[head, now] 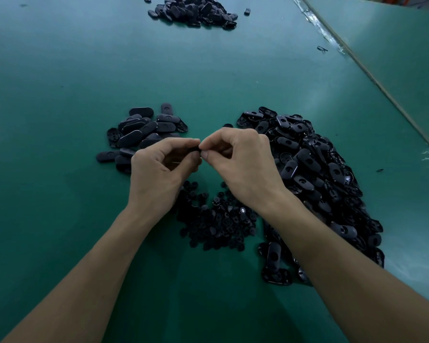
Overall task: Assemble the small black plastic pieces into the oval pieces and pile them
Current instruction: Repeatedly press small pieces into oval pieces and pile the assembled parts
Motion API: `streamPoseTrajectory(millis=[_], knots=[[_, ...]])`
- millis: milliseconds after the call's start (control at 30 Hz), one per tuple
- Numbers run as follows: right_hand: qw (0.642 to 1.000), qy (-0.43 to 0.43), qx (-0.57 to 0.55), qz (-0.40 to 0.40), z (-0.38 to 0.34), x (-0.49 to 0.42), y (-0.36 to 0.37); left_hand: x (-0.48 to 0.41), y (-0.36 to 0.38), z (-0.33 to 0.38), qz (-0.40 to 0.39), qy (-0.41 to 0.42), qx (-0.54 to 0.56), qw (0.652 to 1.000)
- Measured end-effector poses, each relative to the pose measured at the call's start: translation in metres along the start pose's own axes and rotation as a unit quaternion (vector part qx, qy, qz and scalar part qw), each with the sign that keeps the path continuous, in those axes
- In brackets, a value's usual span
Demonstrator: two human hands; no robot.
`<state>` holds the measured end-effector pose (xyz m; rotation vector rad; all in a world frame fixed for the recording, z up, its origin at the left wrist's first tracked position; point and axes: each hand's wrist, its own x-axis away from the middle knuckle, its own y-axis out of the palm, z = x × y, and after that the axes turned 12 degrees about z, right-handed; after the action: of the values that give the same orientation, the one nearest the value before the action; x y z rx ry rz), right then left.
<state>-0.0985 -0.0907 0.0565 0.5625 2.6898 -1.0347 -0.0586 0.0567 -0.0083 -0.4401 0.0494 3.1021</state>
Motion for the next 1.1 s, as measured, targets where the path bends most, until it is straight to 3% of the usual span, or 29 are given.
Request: streamPoseTrajectory(millis=[1100], knots=[[0.999, -0.011, 0.046, -0.001, -0.0079, 0.0002, 0.0022, 0.0009, 0.0002, 0.0056, -0.007, 0.016, -0.004, 1.000]])
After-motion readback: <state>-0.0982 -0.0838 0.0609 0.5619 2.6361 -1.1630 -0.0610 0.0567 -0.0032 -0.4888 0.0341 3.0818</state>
